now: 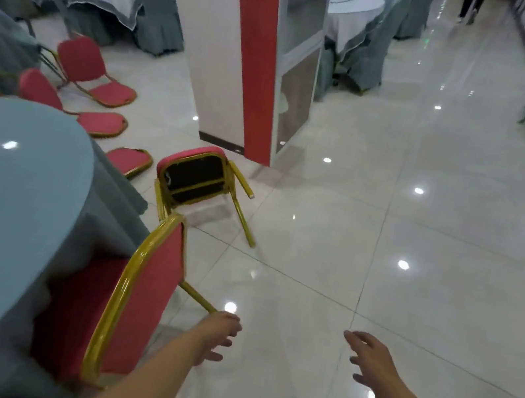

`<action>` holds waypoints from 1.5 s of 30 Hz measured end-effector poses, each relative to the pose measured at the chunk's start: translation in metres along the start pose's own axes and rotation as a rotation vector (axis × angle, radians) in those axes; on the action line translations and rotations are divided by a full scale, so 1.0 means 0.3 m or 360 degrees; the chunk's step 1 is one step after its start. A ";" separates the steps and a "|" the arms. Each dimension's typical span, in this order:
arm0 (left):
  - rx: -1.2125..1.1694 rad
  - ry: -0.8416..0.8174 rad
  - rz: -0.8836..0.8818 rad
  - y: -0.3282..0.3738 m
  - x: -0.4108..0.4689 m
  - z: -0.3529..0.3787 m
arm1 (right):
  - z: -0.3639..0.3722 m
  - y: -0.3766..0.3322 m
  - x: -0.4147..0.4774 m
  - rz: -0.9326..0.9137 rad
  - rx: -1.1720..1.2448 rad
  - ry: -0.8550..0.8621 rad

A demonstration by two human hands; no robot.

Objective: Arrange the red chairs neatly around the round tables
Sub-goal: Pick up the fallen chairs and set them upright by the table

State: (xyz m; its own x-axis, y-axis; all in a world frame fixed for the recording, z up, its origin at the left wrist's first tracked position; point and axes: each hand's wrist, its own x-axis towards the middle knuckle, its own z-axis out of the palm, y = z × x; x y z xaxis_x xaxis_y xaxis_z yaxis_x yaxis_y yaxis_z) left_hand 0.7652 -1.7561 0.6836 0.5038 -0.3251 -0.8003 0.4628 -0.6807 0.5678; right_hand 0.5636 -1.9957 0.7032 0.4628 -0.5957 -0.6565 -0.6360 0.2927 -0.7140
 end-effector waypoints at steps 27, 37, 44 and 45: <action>-0.0760 0.0447 -0.0267 1.120 1.144 -1.051 | 0.780 -1.563 1.506 0.0024 -0.0607 -0.0501; -0.0886 0.0722 -0.0612 1.215 1.340 -1.283 | 1.090 -1.939 2.025 0.0179 -0.0634 -0.0741; -0.1028 0.0944 -0.0670 1.327 1.502 -1.437 | 1.309 -2.181 2.277 0.0223 -0.0881 -0.0794; -0.1017 0.0925 -0.0691 1.339 1.534 -1.460 | 1.338 -2.197 2.300 0.0245 -0.0909 -0.0781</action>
State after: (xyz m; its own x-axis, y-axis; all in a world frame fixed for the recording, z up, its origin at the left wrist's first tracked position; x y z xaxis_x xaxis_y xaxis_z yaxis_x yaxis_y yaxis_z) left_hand 1.5023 -1.8915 0.6277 0.3978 0.3631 -0.8426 0.9168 -0.1234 0.3797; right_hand 1.5501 -2.2993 0.6229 0.4795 -0.1402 -0.8662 -0.8739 -0.1658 -0.4570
